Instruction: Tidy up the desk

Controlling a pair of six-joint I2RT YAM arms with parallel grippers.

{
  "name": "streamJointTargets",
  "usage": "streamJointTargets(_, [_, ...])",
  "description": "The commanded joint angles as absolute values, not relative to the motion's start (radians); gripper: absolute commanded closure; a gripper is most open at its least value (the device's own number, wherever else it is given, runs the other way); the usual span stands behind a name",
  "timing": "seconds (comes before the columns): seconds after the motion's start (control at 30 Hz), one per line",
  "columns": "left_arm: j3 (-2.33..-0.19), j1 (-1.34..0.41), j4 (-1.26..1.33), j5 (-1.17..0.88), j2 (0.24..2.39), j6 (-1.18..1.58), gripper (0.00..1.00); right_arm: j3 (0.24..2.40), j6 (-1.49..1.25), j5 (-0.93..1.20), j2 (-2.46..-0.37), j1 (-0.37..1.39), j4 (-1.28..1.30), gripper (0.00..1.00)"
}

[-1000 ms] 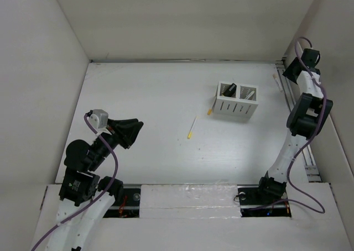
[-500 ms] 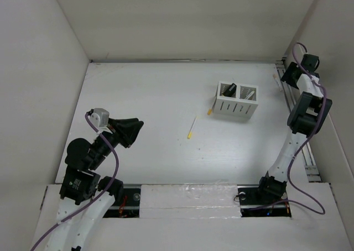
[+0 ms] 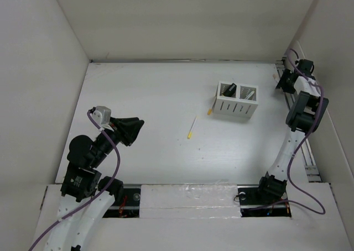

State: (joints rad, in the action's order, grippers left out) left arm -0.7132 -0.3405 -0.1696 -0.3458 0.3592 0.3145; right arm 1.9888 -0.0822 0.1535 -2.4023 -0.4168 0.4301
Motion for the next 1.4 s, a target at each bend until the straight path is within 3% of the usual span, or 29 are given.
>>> streamJointTargets(0.0, [-0.75,-0.345,-0.14,-0.342,0.367,0.301,0.74,1.997,-0.06,0.201,-2.391,-0.414,0.41,0.49])
streamJointTargets(0.07, [-0.75,-0.345,-0.14,-0.342,0.368,0.301,0.74,2.019,-0.049,0.164,-2.425,-0.405,0.446,0.65])
streamJointTargets(0.27, [-0.75,-0.345,-0.138,-0.35,0.367,0.304,0.74,1.982,-0.054,0.175,-2.388,-0.405,0.406,0.59])
streamJointTargets(0.73, [-0.75,-0.345,-0.137,-0.35,0.351,0.302,0.74,1.898,0.024,0.227,-2.318,-0.374,0.367,0.88])
streamJointTargets(1.03, [-0.749,-0.345,-0.13,-0.356,0.327,0.305,0.74,1.916,0.049,0.236,-2.27,-0.266,0.4,0.96])
streamJointTargets(1.13, [-0.747,-0.345,-0.13,-0.359,0.324,0.307,0.74,1.942,0.069,0.126,-2.258,-0.206,0.429,1.0])
streamJointTargets(1.27, [-0.746,-0.354,-0.13,-0.357,0.327,0.305,0.74,2.002,-0.043,-0.06,-2.258,-0.181,0.423,1.0])
streamJointTargets(1.37, [-0.747,-0.354,-0.132,-0.359,0.339,0.304,0.73,2.077,-0.149,-0.094,-2.29,-0.242,0.442,0.94])
